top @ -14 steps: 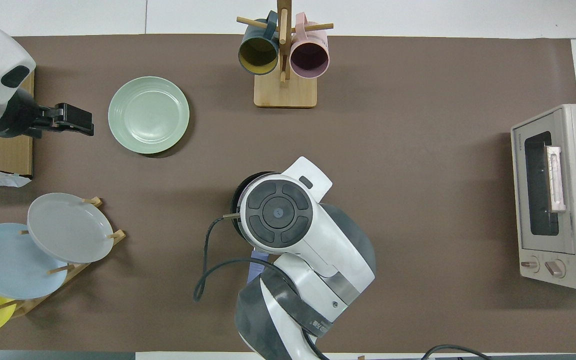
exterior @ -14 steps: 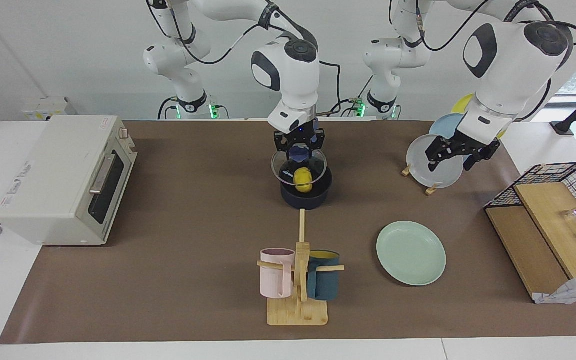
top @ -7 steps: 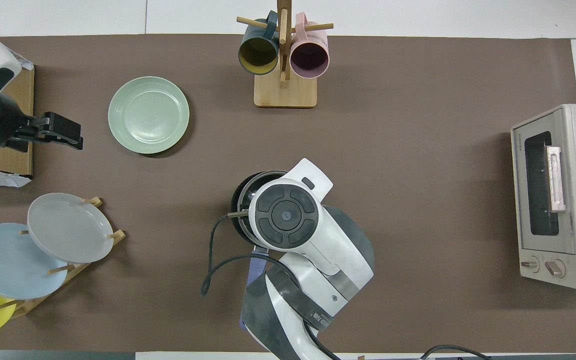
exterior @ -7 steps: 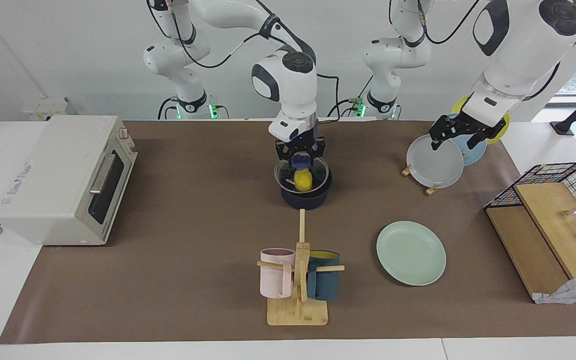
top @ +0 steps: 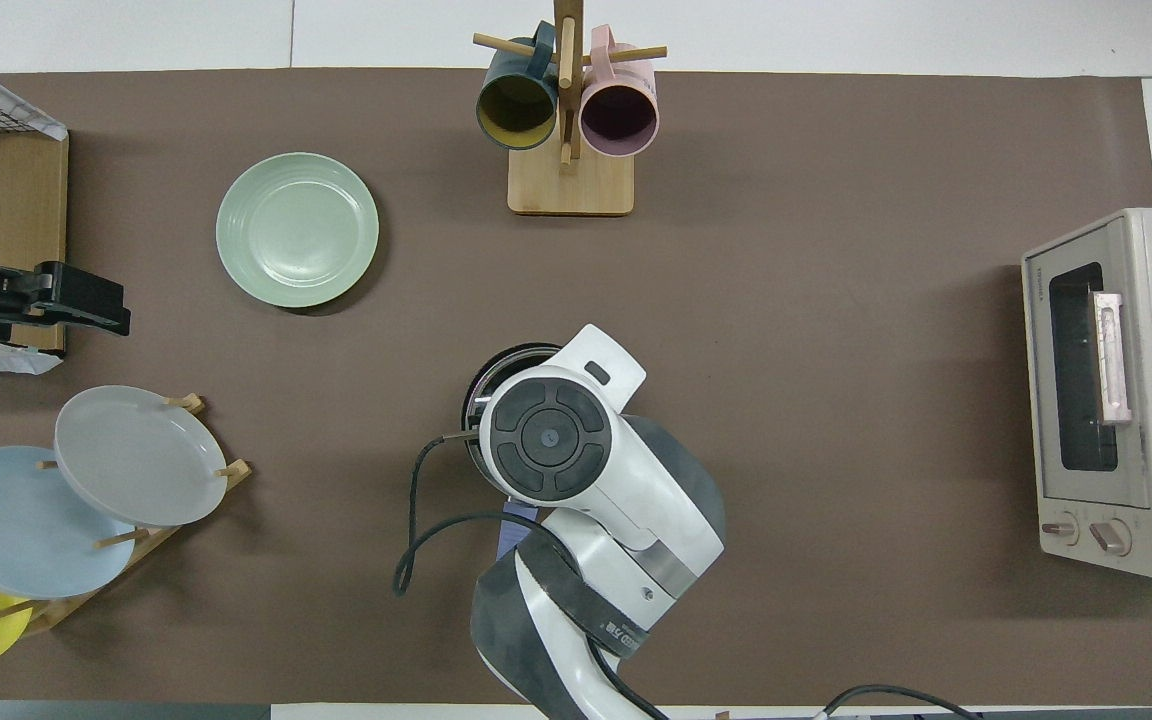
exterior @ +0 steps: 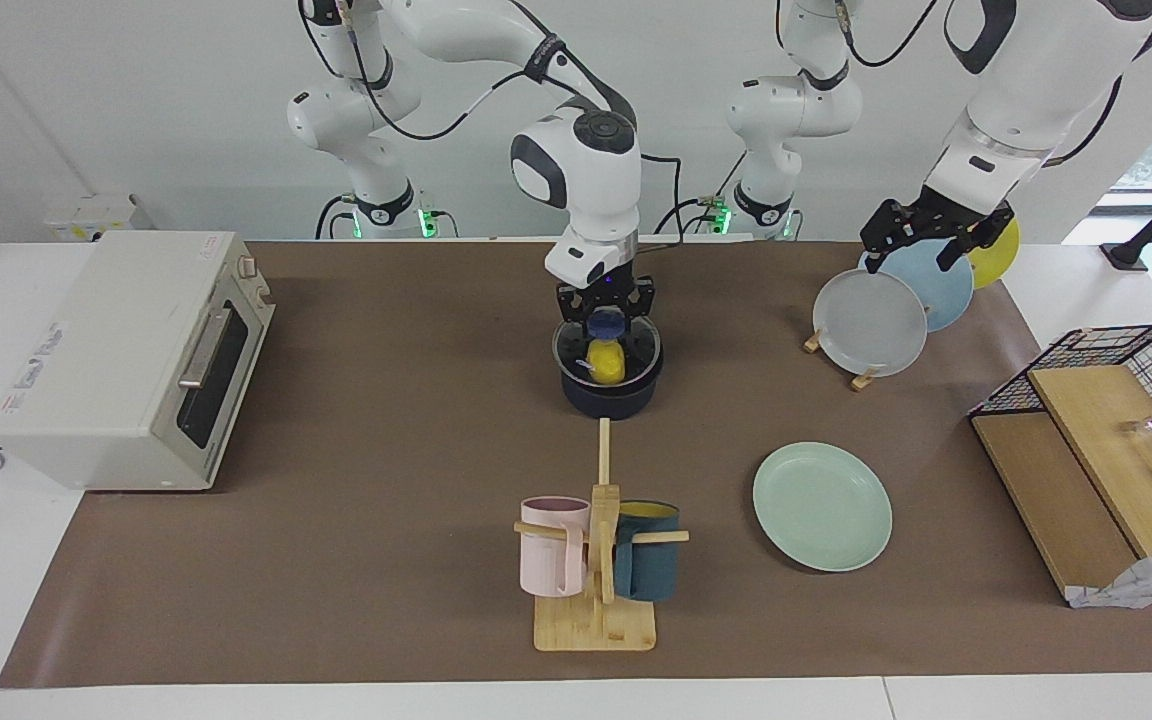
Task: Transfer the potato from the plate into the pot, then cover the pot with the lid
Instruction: 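Lower the glass lid onto the pot and open the right gripper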
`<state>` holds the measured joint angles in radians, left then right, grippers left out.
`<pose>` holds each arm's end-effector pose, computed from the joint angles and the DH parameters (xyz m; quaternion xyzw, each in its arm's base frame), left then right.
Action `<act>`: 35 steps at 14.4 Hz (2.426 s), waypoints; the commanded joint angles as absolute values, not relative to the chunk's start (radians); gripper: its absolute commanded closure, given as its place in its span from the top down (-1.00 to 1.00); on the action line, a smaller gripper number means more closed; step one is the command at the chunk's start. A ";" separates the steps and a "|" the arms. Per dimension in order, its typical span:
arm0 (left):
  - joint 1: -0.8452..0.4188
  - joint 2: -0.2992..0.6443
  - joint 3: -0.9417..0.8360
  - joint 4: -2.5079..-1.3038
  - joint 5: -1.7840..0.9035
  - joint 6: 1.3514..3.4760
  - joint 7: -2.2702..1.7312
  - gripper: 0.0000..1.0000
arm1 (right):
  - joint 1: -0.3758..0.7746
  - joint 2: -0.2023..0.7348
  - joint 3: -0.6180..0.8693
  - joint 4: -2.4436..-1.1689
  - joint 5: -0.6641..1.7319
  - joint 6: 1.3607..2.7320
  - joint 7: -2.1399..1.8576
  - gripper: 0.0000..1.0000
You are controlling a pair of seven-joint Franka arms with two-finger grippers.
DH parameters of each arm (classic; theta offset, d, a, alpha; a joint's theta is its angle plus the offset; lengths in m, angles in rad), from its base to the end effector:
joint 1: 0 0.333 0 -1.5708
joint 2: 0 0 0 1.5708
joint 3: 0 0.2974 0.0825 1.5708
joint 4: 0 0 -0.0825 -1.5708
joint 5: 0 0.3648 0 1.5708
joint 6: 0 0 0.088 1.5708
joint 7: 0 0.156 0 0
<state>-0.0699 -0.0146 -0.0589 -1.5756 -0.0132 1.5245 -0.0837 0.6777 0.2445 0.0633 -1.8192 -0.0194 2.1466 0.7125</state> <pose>0.5197 -0.0696 0.5585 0.9996 -0.0227 -0.0188 0.0042 0.4544 0.4116 0.3537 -0.9990 -0.0179 -0.0317 0.0272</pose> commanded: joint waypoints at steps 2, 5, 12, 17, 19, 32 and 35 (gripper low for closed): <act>-0.068 -0.028 -0.055 -1.577 -0.003 1.585 -0.080 1.00 | 0.690 0.307 0.066 -1.764 -0.006 2.160 0.716 -1.00; -0.061 -0.034 -0.060 -1.578 -0.002 1.568 -0.077 1.00 | 0.692 0.314 0.066 -1.764 -0.009 2.152 0.718 -1.00; -0.061 -0.041 -0.060 -1.588 -0.002 1.559 -0.074 1.00 | 0.699 0.327 0.066 -1.761 -0.113 2.145 0.716 -1.00; -0.063 -0.041 -0.060 -1.588 -0.002 1.555 -0.064 1.00 | 0.699 0.328 0.066 -1.769 -0.117 2.149 0.716 -1.00; -0.066 -0.041 -0.058 -1.588 0.000 1.552 -0.060 1.00 | 0.693 0.334 0.066 -1.770 -0.103 2.152 0.715 -1.00; -0.069 -0.043 -0.060 -1.586 0.002 1.508 -0.023 1.00 | 0.606 0.223 0.054 -1.576 -0.104 1.768 0.693 1.00; -0.069 -0.043 -0.061 -1.586 0.002 1.503 -0.021 1.00 | 0.502 0.190 0.052 -1.575 -0.106 1.694 0.545 1.00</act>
